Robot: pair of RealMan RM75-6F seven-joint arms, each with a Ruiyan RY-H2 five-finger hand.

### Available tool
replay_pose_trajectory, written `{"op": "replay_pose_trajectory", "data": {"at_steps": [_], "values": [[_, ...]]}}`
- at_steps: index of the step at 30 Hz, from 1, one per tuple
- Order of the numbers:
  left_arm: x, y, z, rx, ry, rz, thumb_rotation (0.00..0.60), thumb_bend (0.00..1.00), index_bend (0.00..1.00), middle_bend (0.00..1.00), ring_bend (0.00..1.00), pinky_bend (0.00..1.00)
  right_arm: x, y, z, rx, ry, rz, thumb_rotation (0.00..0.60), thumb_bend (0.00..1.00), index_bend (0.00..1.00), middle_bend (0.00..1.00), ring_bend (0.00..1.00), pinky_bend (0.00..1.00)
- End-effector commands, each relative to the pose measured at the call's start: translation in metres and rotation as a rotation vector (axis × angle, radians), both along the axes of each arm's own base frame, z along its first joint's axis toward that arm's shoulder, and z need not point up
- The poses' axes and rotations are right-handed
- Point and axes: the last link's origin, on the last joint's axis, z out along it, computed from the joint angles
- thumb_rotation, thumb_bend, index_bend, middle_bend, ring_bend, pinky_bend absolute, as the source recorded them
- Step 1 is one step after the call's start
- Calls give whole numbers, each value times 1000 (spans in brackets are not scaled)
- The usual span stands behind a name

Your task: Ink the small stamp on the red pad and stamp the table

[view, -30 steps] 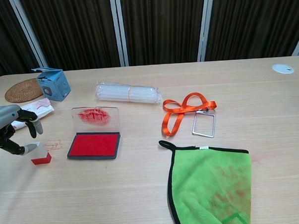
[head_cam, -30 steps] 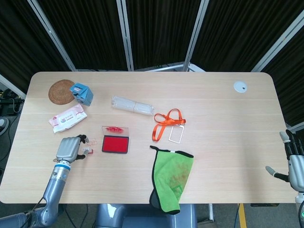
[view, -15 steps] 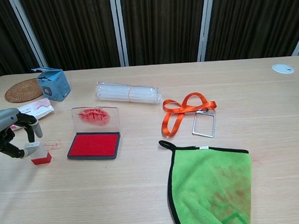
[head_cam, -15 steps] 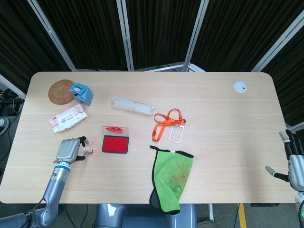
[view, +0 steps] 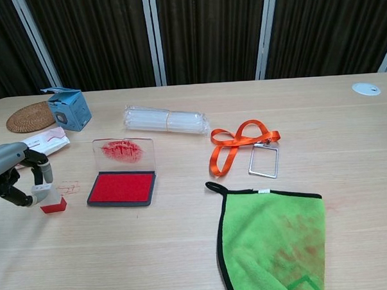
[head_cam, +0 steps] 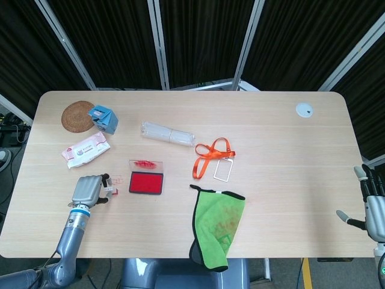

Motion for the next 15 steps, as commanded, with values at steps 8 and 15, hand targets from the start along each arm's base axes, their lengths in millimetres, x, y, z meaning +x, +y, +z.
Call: {"op": "replay_pose_trajectory", "data": {"at_steps": [8,15], "values": [[-3,1,-1,-2,0,13,600,294,480,498,888,916,-1,-1,1,-3,-3,-8,600,0,0,0,0,0],[-1,2,-2,-7,-5,11,600,300,512,529,888,916,-2,-1,1,-3,-4,-11,600,0,0,0,0,0]]}}
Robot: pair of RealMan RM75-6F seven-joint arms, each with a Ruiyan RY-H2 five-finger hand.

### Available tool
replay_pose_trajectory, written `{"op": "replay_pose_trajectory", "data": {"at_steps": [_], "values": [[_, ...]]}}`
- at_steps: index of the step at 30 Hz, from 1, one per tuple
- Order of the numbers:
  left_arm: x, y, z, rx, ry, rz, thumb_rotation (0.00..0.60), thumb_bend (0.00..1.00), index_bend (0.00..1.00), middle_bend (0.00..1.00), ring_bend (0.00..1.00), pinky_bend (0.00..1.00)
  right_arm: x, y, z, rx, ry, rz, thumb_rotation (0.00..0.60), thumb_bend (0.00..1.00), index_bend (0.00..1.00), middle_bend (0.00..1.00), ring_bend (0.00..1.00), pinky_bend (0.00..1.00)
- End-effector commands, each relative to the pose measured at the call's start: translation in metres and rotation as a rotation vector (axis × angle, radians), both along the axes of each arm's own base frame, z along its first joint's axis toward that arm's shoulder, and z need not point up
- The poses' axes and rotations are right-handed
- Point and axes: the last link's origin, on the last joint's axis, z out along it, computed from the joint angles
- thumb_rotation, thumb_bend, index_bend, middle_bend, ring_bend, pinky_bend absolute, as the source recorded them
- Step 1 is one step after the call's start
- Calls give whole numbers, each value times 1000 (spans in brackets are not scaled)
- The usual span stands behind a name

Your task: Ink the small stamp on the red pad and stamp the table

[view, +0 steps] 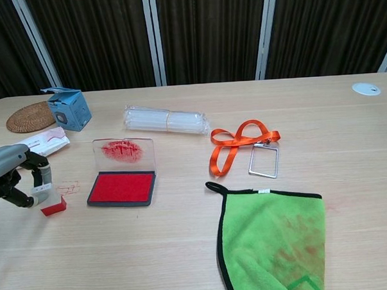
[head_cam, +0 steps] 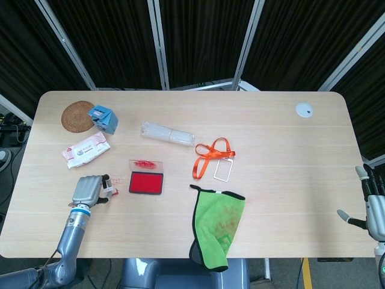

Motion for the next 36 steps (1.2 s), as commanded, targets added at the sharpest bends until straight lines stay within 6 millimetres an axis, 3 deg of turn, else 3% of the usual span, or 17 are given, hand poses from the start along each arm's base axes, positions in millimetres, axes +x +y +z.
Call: {"op": "replay_pose_trajectory", "data": {"at_steps": [1,14,19,23,29,36], "values": [[0,0,0,-2,-2,1,600,302,524,539,888,916,0,0,0,-1,-1,-1,600,0,0,0,0,0],[7,6,14,16,-93,7,600,314,552,560,887,916,-1,-1,1,-2,-6,-3,600,0,0,0,0,0],[22,15,22,-30,-241,-7,600,337,551,560,885,912,-2,-1,1,-1,-6,-8,600,0,0,0,0,0],[36,28,25,-72,-253,-65,600,373,549,558,882,909,-3,-2,0,2,-1,-14,600,0,0,0,0,0],[58,44,16,-181,-153,-169,600,449,550,559,878,908,-5,-4,1,-5,-1,-27,600,0,0,0,0,0],[72,53,1,-248,-49,-275,600,466,570,573,874,905,-9,-8,1,-9,-2,-49,600,0,0,0,0,0]]}}
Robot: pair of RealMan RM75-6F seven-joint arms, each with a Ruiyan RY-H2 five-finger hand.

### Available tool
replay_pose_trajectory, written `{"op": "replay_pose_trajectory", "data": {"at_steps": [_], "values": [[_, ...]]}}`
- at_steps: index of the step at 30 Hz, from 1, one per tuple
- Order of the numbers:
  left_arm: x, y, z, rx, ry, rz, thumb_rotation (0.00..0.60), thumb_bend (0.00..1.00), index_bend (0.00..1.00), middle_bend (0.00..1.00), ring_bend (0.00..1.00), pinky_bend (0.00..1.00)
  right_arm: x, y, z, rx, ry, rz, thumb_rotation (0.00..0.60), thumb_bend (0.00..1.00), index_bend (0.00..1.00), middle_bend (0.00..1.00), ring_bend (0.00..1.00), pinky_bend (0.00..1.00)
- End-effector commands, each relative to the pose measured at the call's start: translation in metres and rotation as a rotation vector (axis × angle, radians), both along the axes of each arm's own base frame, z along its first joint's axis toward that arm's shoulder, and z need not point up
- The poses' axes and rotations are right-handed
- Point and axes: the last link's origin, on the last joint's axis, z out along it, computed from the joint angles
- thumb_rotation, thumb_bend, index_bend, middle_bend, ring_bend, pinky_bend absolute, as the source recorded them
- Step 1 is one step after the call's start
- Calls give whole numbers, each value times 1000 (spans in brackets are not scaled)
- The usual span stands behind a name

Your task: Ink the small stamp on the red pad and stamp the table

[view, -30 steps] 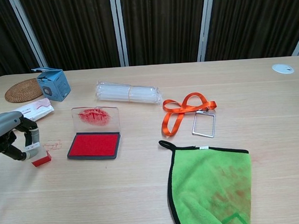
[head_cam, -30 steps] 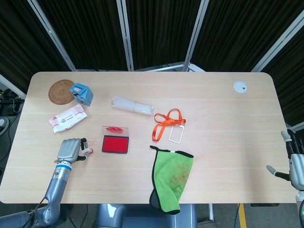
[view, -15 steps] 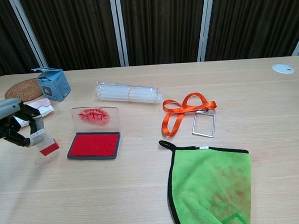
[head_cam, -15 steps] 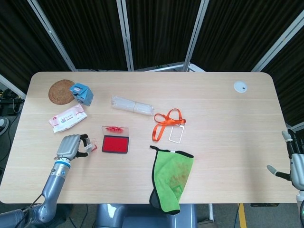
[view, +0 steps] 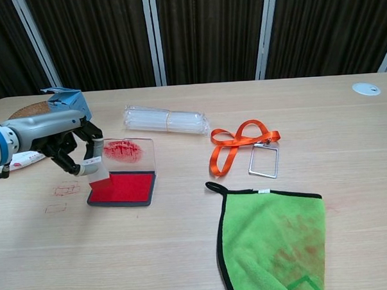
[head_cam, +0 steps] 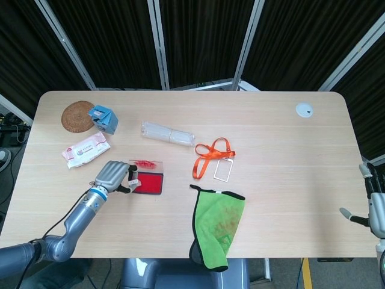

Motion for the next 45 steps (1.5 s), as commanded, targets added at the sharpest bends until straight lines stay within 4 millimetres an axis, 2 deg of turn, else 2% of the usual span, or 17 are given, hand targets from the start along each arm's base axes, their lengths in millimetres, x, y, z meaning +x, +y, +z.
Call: {"op": "replay_pose_trajectory", "data": {"at_steps": [1,10,33,40,45], "values": [[5,3,-8,-15,33,-48,600,467,571,574,874,905,-2,-1,0,-3,1,-9,600,0,0,0,0,0],[4,10,-20,-28,12,-43,600,475,574,578,873,905,-5,-2,1,-11,8,-28,600,0,0,0,0,0],[-5,10,-45,-53,10,-22,600,483,584,585,872,904,-8,-4,-1,-8,21,-41,600,0,0,0,0,0],[-6,10,-48,-53,6,-14,600,483,586,587,870,904,-8,-3,0,-9,20,-40,600,0,0,0,0,0],[-3,9,-40,-37,-30,-17,600,484,586,587,869,903,-7,-2,0,-11,15,-35,600,0,0,0,0,0]]}}
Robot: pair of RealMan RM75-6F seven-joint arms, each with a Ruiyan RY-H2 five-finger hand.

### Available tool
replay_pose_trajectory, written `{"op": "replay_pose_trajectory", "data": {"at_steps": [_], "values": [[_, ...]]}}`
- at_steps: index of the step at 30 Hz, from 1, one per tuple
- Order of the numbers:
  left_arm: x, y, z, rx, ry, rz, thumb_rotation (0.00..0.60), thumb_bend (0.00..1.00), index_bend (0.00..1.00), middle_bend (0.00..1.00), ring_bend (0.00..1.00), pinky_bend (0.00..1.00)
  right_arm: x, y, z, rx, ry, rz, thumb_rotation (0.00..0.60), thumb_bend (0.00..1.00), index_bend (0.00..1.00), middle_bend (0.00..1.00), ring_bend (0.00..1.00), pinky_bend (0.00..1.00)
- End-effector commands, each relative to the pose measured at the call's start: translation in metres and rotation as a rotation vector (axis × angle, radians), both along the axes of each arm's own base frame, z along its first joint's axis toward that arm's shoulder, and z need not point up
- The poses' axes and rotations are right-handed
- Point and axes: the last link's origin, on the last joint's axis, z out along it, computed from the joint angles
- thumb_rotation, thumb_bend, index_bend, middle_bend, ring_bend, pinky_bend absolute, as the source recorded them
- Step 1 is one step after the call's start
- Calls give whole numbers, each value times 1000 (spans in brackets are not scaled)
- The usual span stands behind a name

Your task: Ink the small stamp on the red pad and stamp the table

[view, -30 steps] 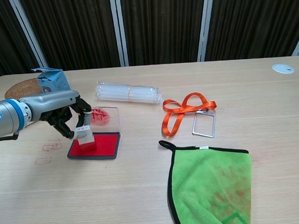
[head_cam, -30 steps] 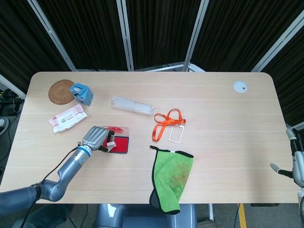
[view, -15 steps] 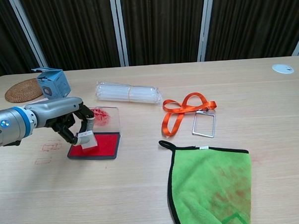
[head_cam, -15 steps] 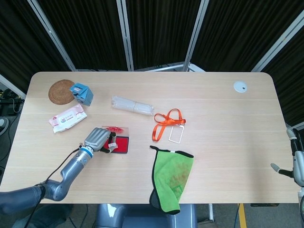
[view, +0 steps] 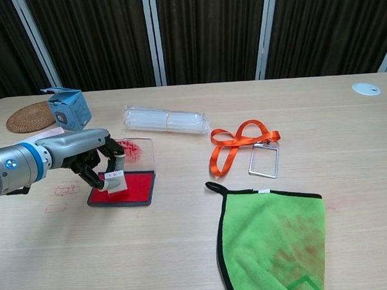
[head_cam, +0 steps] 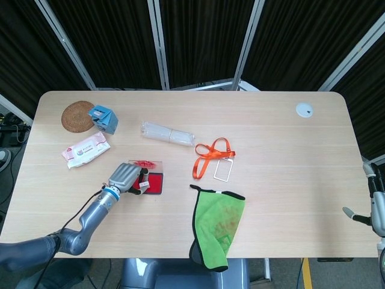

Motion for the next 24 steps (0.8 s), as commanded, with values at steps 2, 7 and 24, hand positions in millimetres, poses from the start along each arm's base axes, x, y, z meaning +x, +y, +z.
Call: {"op": "replay_pose_trajectory", "data": {"at_steps": [2,7,24], "values": [[2,0,8,16,-30,-2,600,484,586,587,869,903,1,1,0,0,-2,2,600,0,0,0,0,0],[3,-2,32,55,-63,-18,600,484,587,589,868,903,1,2,1,0,-7,5,600,0,0,0,0,0],[-57,-13,64,92,-35,90,600,483,580,586,867,902,8,5,-1,13,-9,25,600,0,0,0,0,0]]}}
